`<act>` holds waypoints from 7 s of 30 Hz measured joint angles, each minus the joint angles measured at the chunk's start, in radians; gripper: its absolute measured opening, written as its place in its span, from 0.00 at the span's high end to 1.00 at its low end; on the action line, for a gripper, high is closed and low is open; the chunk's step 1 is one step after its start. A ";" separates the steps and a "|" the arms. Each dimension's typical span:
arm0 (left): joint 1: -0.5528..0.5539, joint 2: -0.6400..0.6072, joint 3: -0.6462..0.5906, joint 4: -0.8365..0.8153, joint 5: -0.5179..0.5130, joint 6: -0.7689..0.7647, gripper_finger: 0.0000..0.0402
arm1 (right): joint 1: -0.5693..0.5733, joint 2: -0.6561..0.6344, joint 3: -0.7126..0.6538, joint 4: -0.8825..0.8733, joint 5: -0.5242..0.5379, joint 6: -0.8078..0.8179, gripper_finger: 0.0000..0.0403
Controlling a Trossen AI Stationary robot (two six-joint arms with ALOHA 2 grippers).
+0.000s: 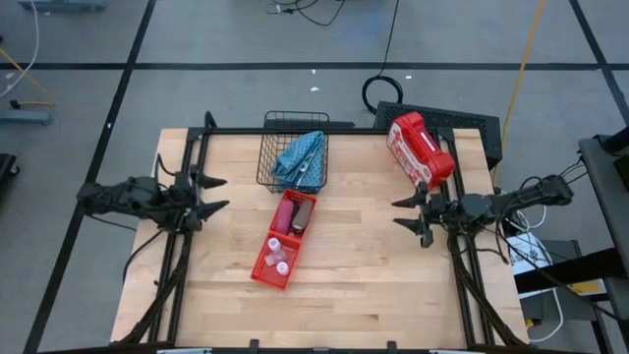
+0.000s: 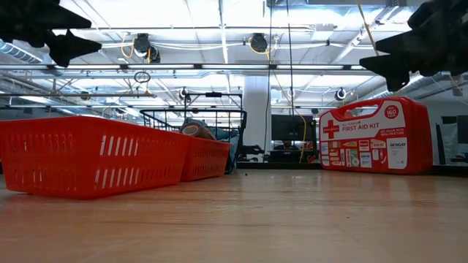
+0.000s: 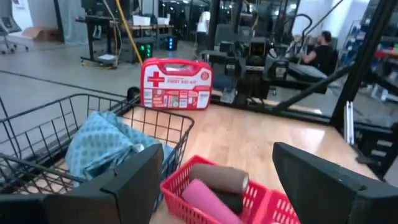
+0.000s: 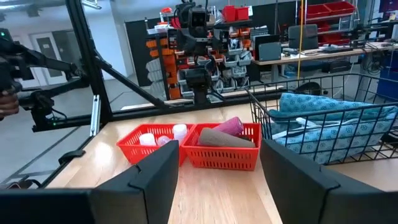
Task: Pick & place medical supplies in basket/bin
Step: Return to Home Position
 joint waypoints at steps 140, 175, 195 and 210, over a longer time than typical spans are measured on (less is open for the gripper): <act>0.011 0.000 -0.260 0.299 -0.012 -0.039 0.23 | 0.000 -0.039 -0.067 0.017 0.002 -0.015 0.46; 0.011 0.000 -0.260 0.299 -0.013 -0.039 0.23 | 0.000 -0.039 -0.066 0.018 0.002 -0.015 0.46; 0.011 0.000 -0.260 0.299 -0.013 -0.039 0.23 | 0.000 -0.039 -0.066 0.018 0.002 -0.015 0.46; 0.011 0.000 -0.260 0.299 -0.013 -0.039 0.23 | 0.000 -0.039 -0.066 0.017 0.002 -0.015 0.46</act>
